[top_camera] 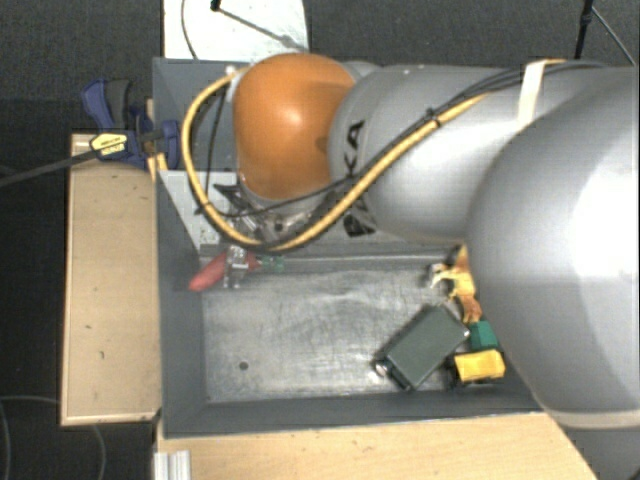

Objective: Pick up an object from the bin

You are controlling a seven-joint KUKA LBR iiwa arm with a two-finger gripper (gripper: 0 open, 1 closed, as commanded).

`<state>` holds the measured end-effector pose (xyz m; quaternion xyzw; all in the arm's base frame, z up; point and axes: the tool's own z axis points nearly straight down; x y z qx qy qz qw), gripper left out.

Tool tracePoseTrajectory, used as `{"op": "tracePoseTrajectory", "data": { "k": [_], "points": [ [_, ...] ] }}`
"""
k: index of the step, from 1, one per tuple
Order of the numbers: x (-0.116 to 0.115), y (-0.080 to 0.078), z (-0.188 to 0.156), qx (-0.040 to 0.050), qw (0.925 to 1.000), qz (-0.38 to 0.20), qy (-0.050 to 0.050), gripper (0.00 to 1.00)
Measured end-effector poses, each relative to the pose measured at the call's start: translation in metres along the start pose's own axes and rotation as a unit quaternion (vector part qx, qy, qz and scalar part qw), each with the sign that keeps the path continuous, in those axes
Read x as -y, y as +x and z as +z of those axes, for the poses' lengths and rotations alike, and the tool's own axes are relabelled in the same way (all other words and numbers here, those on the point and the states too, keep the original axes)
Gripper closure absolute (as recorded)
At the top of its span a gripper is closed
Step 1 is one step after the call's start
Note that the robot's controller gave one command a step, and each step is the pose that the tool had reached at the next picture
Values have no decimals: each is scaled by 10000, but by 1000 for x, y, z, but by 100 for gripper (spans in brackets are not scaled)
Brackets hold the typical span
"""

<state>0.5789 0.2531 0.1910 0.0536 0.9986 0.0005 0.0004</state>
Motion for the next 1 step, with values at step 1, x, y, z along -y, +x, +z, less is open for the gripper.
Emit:
{"op": "tracePoseTrajectory", "data": {
  "k": [1],
  "points": [
    [3,14,-15,3,9993,-368,2,100]
  ]
}}
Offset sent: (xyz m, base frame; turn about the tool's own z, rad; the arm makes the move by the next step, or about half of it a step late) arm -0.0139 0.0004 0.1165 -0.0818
